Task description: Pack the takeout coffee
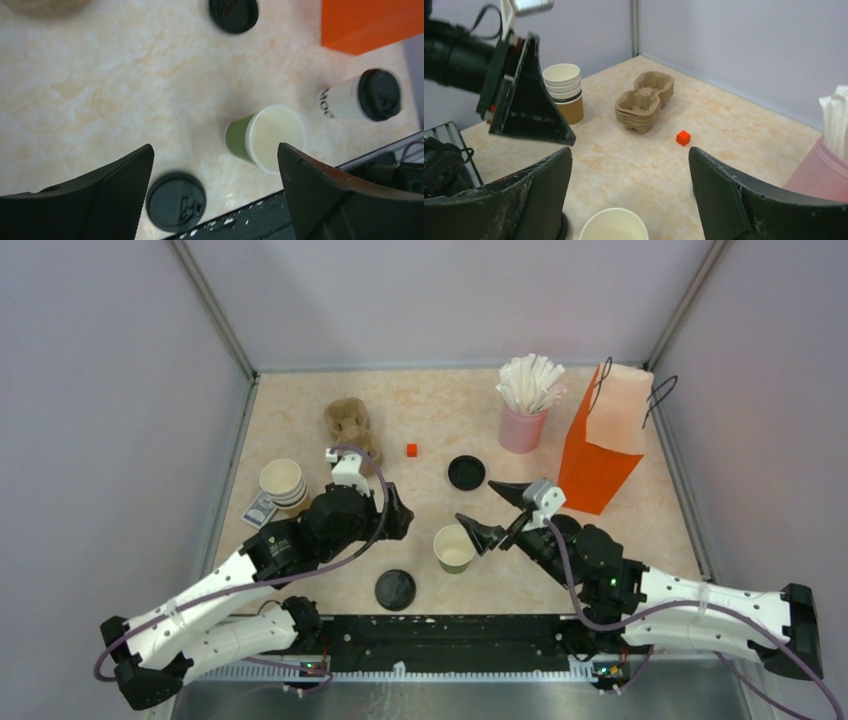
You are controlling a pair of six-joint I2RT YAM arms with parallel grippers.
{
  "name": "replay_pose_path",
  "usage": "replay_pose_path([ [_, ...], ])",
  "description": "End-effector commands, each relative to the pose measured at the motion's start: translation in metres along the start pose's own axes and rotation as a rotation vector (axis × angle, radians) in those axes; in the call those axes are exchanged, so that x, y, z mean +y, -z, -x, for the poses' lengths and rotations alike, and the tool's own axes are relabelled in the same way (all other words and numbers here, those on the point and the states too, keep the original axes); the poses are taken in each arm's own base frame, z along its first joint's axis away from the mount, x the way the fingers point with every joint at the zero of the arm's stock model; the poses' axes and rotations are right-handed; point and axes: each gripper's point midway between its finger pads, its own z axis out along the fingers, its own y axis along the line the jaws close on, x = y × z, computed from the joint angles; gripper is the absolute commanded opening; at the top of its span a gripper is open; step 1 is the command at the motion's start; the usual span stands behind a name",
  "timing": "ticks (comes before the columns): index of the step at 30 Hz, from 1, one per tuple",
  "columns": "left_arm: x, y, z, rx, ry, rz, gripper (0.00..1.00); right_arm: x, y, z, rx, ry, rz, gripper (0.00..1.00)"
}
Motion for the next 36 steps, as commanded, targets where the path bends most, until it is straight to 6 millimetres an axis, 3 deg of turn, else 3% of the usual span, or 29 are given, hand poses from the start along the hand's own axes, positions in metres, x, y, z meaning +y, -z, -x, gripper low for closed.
replay_pose_path([
  [1, 0.026, 0.002, -0.073, 0.243, 0.054, 0.06, 0.99, -0.009, 0.002, 0.016, 0.04, -0.188, -0.092, 0.85],
  [7, 0.07, 0.006, -0.141, 0.457, 0.187, 0.323, 0.99, -0.02, 0.006, 0.017, 0.061, -0.238, -0.163, 0.85],
  [13, 0.06, 0.002, -0.157, 0.52, 0.254, 0.308, 0.99, -0.023, 0.009, 0.017, 0.051, -0.263, -0.177, 0.85],
  [16, 0.052, -0.002, -0.177, 0.568, 0.307, 0.236, 0.99, -0.024, 0.009, 0.017, 0.054, -0.26, -0.182, 0.85],
  [20, 0.058, -0.001, -0.204, 0.629, 0.331, 0.269, 0.99, -0.026, 0.008, 0.017, 0.069, -0.243, -0.195, 0.85],
  [24, 0.065, -0.004, -0.209, 0.626, 0.309, 0.306, 0.99, -0.024, 0.006, 0.014, 0.079, -0.241, -0.194, 0.85],
  [28, 0.066, -0.006, -0.196, 0.585, 0.256, 0.345, 0.98, -0.024, 0.006, 0.009, 0.098, -0.231, -0.197, 0.84],
  [36, 0.056, -0.013, -0.195, 0.589, 0.207, 0.408, 0.92, -0.027, 0.007, 0.004, 0.116, -0.221, -0.215, 0.84],
])
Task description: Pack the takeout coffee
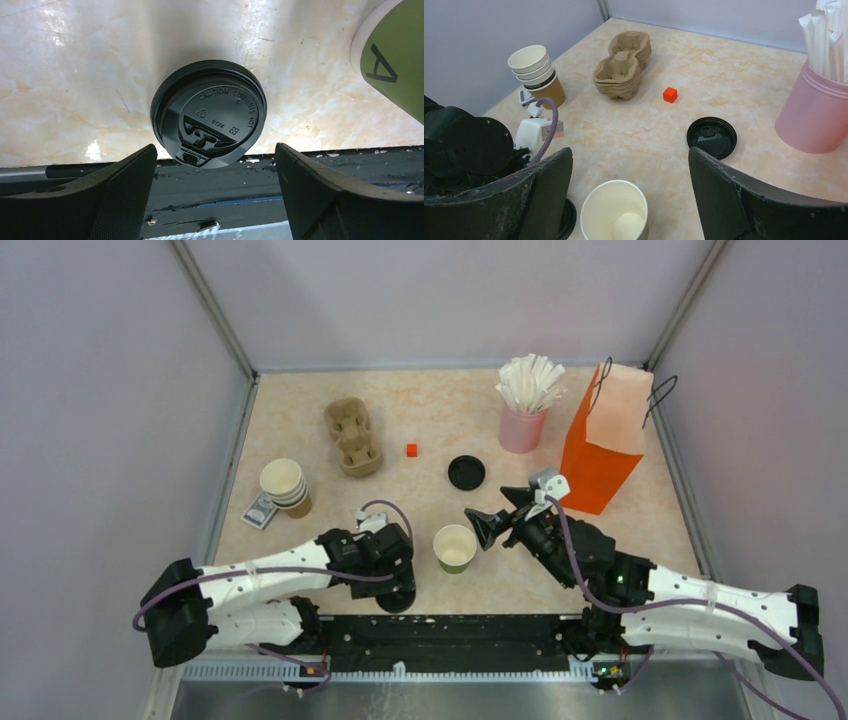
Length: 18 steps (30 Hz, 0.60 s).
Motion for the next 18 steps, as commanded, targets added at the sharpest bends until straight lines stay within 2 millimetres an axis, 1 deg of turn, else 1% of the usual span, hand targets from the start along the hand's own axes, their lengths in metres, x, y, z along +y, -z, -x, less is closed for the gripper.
replay_pose_path([
  [1, -0.012, 0.0, 0.007, -0.041, -0.011, 0.031, 0.92, 0.001, 0.001, 0.028, -0.05, -0.042, -0.016, 0.84],
  [4, -0.015, -0.005, 0.008, -0.051, -0.039, 0.059, 0.91, 0.0, 0.001, 0.027, -0.046, -0.04, -0.02, 0.83],
  [10, -0.006, -0.016, 0.009, -0.058, -0.061, 0.148, 0.92, -0.001, 0.003, 0.027, -0.036, -0.034, -0.022, 0.83],
  [15, -0.007, -0.021, 0.014, -0.082, -0.079, 0.157, 0.93, -0.006, 0.008, 0.028, -0.039, -0.035, -0.028, 0.83],
  [18, -0.008, -0.025, 0.014, -0.082, -0.085, 0.17, 0.9, -0.009, 0.011, 0.03, -0.044, -0.037, -0.033, 0.83],
])
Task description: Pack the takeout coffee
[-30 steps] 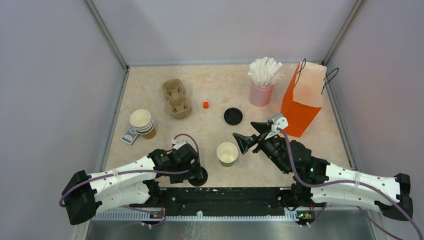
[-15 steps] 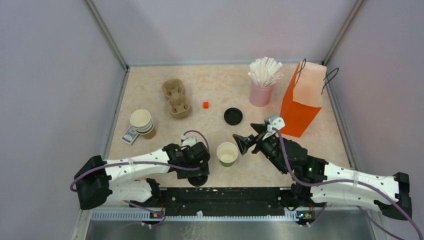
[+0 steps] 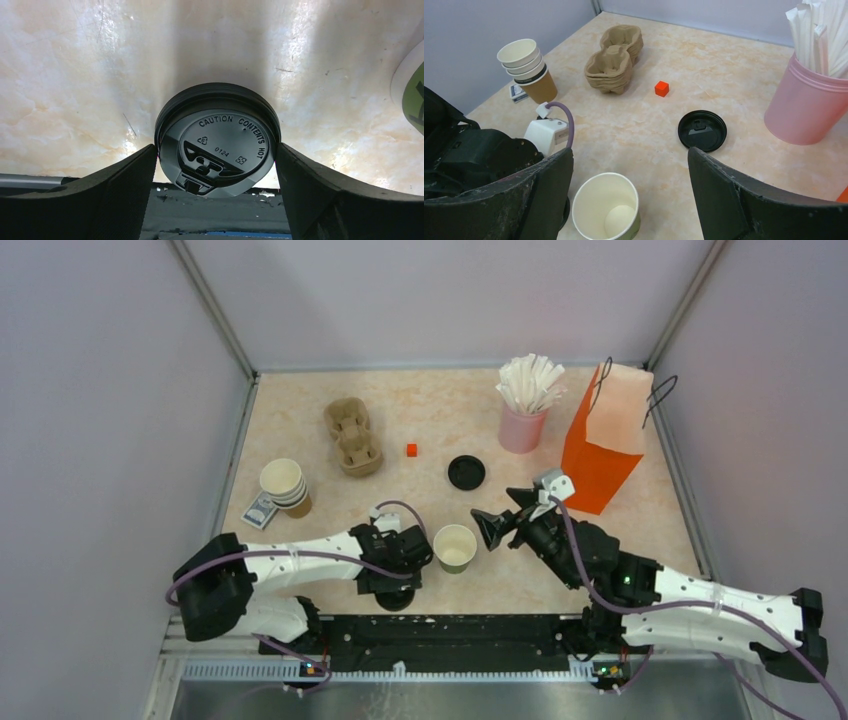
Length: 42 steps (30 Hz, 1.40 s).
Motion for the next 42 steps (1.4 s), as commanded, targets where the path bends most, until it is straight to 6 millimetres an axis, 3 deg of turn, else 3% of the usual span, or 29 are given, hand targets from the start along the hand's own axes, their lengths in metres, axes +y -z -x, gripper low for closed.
replay_pose_path([
  [1, -0.009, 0.0, 0.011, -0.042, 0.001, 0.0, 0.89, -0.002, 0.007, 0.034, -0.072, -0.058, -0.006, 0.83],
  [5, -0.008, 0.002, 0.013, -0.052, -0.019, 0.01, 0.79, -0.006, 0.01, 0.033, -0.068, -0.054, -0.017, 0.82],
  [10, -0.006, 0.021, 0.026, -0.101, -0.057, 0.014, 0.68, -0.01, 0.013, 0.028, -0.061, -0.053, -0.027, 0.82],
  [16, 0.001, 0.048, 0.036, -0.123, -0.116, 0.018, 0.67, -0.011, 0.013, 0.024, -0.054, -0.053, -0.033, 0.82],
  [19, -0.006, 0.076, 0.053, -0.179, -0.162, -0.028, 0.66, -0.014, 0.014, 0.023, -0.049, -0.063, -0.045, 0.82],
  [23, -0.031, 0.117, 0.08, -0.279, -0.252, -0.163, 0.65, -0.02, 0.017, 0.018, -0.036, -0.089, -0.073, 0.82],
  [29, -0.081, 0.149, 0.101, -0.362, -0.43, -0.341, 0.65, -0.03, 0.025, 0.012, -0.022, -0.152, -0.116, 0.82],
  [34, -0.108, 0.151, 0.114, -0.399, -0.542, -0.361, 0.65, -0.036, 0.035, 0.024, -0.039, -0.179, -0.125, 0.82],
  [42, -0.149, 0.139, 0.096, -0.283, -0.681, -0.454, 0.67, -0.051, 0.046, 0.024, -0.04, -0.198, -0.168, 0.82],
])
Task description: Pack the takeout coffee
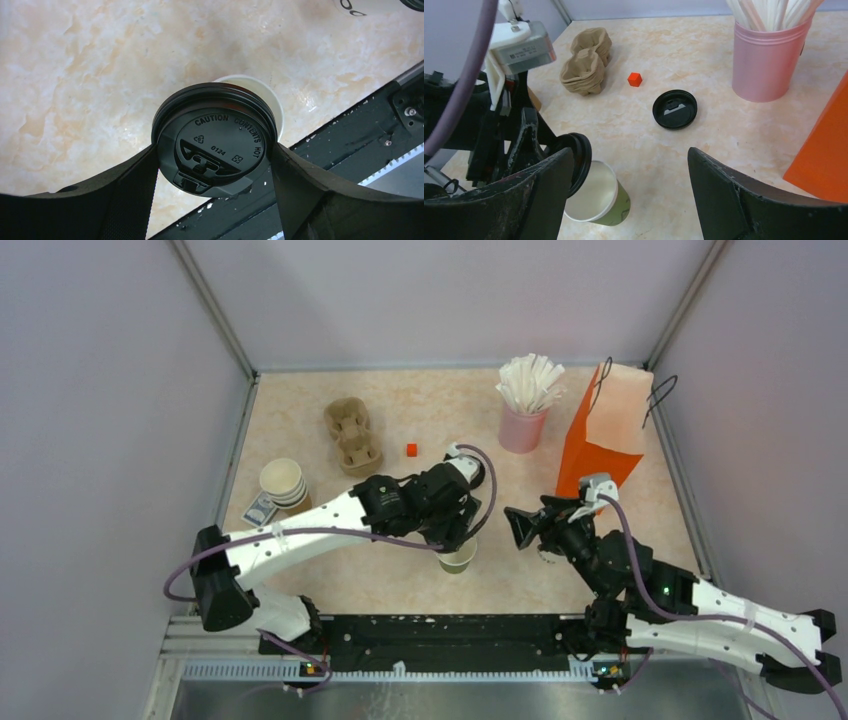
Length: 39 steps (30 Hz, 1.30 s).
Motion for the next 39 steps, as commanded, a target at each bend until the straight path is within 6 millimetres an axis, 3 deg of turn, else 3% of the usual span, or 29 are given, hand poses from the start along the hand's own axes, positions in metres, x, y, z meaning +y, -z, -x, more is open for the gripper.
replay_pose_path([
  [1, -0.029, -0.006, 0.011, 0.007, -0.082, -0.131, 0.67, -0.006, 0.009, 0.022, -0.04, -0.062, -0.023, 0.82],
  [13, -0.032, -0.039, -0.01, 0.163, -0.135, -0.091, 0.7, -0.009, 0.01, 0.023, -0.052, -0.074, -0.028, 0.82],
  [18, -0.031, -0.037, -0.011, 0.18, -0.14, -0.083, 0.7, -0.01, 0.01, 0.021, -0.047, -0.068, -0.032, 0.82],
  [27, -0.027, -0.014, 0.009, 0.143, -0.148, -0.062, 0.7, -0.01, 0.01, 0.019, -0.047, -0.067, -0.032, 0.82],
  [39, -0.026, -0.02, -0.019, 0.232, -0.16, -0.082, 0.7, -0.009, 0.01, 0.021, -0.049, -0.07, -0.027, 0.82],
])
